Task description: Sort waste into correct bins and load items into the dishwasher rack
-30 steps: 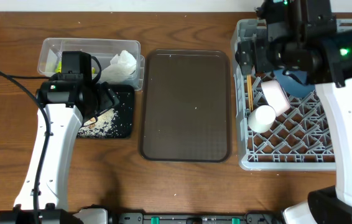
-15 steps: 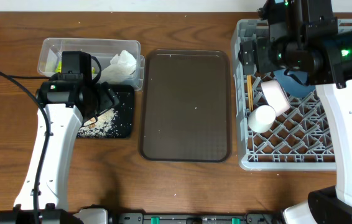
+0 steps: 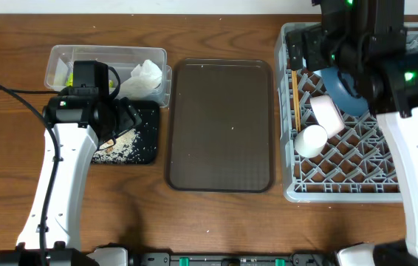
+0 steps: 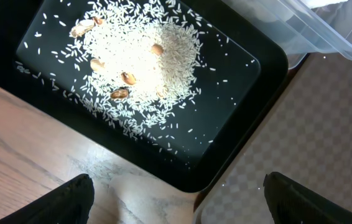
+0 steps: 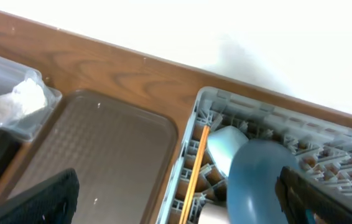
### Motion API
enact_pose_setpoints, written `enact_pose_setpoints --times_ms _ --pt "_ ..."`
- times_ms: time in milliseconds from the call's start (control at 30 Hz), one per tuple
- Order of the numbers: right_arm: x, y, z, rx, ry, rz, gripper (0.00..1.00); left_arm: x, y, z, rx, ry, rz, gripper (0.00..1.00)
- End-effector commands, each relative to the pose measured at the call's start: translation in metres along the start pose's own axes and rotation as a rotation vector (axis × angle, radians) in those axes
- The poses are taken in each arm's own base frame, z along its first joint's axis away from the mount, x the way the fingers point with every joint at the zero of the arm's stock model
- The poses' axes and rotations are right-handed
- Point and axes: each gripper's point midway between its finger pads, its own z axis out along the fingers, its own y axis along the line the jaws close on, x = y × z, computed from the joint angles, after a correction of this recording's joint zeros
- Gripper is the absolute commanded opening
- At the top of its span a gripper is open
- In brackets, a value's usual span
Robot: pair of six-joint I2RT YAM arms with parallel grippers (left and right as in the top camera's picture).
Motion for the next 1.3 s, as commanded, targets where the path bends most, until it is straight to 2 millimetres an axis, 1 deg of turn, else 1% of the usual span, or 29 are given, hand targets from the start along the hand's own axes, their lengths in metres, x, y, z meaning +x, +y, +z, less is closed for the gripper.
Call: enact_pose_setpoints --times_ms 0,133,267,300,333,367,433,500,567,700,733,867,1033,1267 --pt "0.01 -0.011 -0.006 0.034 -0.035 -0.02 0.99 -0.006 0.001 -0.008 0.001 -0.027 0.001 0.9" --pt "0.028 -0.022 -0.007 0.063 -0.096 -0.002 0.99 -0.006 0.0 -0.008 0.002 -0.027 0.001 0.9" --pt "0.059 -0.03 -0.011 0.093 -0.165 0.015 0.99 -0.006 0.001 -0.008 0.001 -0.027 0.001 0.9" --pt "0.068 -0.032 -0.012 0.101 -0.186 0.018 0.99 -0.006 0.0 -0.008 0.002 -0.027 0.001 0.9" --pt "0.082 -0.034 -0.014 0.111 -0.212 0.022 0.99 -0.006 0.001 -0.008 0.001 -0.027 0.001 0.9" --pt "0.089 -0.035 -0.014 0.115 -0.223 0.024 0.99 -0.006 0.001 -0.008 0.001 -0.027 0.001 0.9" --pt "0.11 -0.036 -0.017 0.128 -0.266 0.029 0.99 -0.006 0.0 -0.008 0.002 -0.027 0.001 0.9" --pt "0.133 -0.034 -0.018 0.135 -0.31 0.03 0.99 -0.006 0.001 -0.008 0.001 -0.027 0.001 0.9" --pt "0.16 -0.031 -0.022 0.141 -0.36 0.029 0.99 -0.006 0.0 -0.008 0.002 -0.027 0.001 0.9" --pt "0.202 -0.028 -0.031 0.161 -0.457 0.034 0.99 -0.006 0.0 -0.008 0.002 -0.027 0.001 0.9" --pt "0.215 -0.028 -0.032 0.162 -0.489 0.034 0.99 -0.006 0.001 -0.008 0.001 -0.027 0.001 0.9" --pt "0.247 -0.026 -0.031 0.17 -0.549 0.038 0.99 -0.006 0.0 -0.008 0.002 -0.027 0.001 0.9" --pt "0.272 -0.023 -0.02 0.168 -0.584 0.039 0.99 -0.006 0.0 -0.008 0.002 -0.027 0.001 0.9" --pt "0.274 -0.023 -0.022 0.174 -0.582 0.028 0.99 -0.006 0.001 -0.008 0.001 -0.027 0.001 0.9"
